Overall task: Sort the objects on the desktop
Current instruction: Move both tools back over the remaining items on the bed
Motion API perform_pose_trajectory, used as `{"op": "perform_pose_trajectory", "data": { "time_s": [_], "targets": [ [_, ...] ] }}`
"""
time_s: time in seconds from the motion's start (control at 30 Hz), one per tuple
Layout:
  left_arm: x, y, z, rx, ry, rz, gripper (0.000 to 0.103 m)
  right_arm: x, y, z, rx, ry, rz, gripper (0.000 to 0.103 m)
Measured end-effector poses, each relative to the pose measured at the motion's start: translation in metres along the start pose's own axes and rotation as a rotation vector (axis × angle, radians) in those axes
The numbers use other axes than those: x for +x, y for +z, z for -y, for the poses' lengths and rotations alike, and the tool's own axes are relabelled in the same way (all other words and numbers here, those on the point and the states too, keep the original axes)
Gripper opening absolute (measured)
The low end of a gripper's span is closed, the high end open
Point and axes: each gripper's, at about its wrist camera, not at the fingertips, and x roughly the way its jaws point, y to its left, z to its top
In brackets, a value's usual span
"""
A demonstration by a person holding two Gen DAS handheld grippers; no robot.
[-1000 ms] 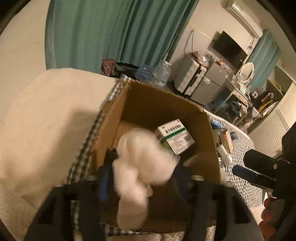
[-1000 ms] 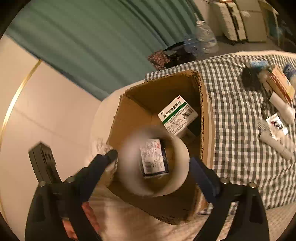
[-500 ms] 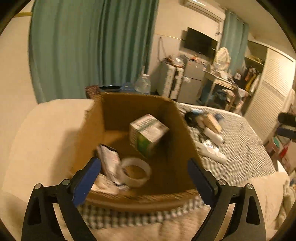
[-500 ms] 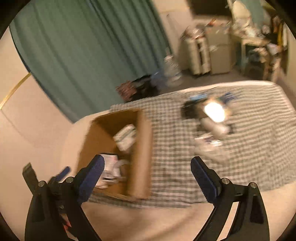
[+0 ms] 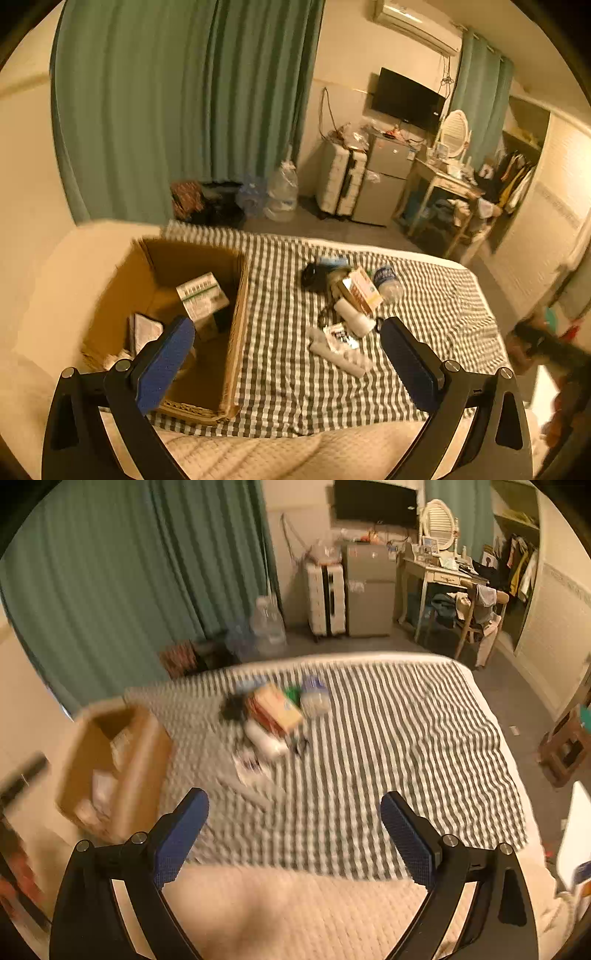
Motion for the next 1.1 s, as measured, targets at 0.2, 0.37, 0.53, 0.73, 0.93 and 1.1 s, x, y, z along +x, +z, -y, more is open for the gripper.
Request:
{"op": "perform_pose_trajectory", "data": {
  "time_s": [0.2, 0.37, 0.53, 0.73, 0.93, 1.1],
  "targets": [
    [-0.018, -0.026, 0.085, 0.119, 0.046, -0.001, 0.103, -0.059, 0.005, 0.015, -0.043, 0.007, 0.091, 0.095],
    [-0.024, -0.046, 0.125, 0.096, 0.116, -0.056, 0.103, -0.110, -0.012, 0.041, -0.094, -0.021, 0.155, 0.095],
    [-0.029, -0.035, 0.139, 0.020, 0.099, -0.048, 0.103, -0.133, -0.020, 0.070, -0.035, -0.050, 0.243, 0.095],
    [0.008, -0.042, 0.112, -0.008, 0.066, -0.055, 0.103, -0.098, -0.010, 0.061, -0.073, -0.020, 0.237, 0.095],
    [0.113, -0.064, 0.053, -0.275, 0.037, -0.260, 0.103, -0.015, -0.012, 0.041, -0.084, 0.036, 0.178, 0.095],
    [0.177, -0.099, 0.055, -0.345, 0.096, -0.280, 0.103, 0.072, -0.019, 0.049, -0.087, 0.013, 0.133, 0.095]
  ]
}}
